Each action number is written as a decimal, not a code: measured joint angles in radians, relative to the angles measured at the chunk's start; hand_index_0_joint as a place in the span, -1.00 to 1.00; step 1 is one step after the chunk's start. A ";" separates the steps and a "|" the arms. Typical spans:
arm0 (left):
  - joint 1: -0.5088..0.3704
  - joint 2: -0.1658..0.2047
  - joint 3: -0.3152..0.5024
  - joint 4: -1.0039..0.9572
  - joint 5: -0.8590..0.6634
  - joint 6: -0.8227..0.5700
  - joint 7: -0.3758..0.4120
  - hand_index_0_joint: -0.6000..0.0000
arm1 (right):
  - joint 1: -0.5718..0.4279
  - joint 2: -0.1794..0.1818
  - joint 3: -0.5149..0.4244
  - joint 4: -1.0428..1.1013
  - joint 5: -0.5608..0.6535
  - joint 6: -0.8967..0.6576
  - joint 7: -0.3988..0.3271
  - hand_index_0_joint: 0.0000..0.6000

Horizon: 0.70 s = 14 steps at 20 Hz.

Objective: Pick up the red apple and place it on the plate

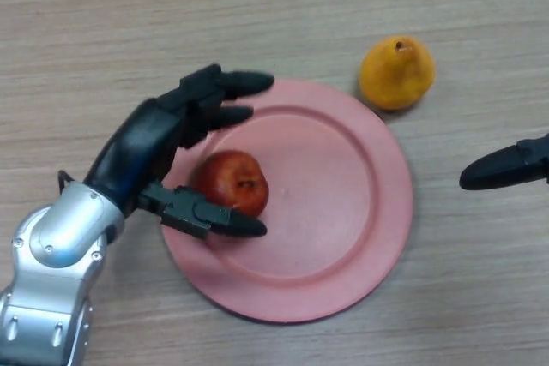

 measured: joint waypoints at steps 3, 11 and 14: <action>-0.002 -0.011 0.013 -0.065 -0.015 -0.021 0.037 1.00 | 0.039 -0.003 -0.035 -0.012 -0.005 -0.005 0.003 -1.00; -0.069 0.034 0.103 -0.455 -0.347 0.605 0.120 1.00 | 0.036 -0.003 -0.046 0.095 -0.004 -0.124 0.001 -1.00; -0.117 0.077 0.160 -0.448 -0.408 0.604 0.195 1.00 | 0.058 -0.001 -0.046 0.164 -0.005 -0.209 0.003 -1.00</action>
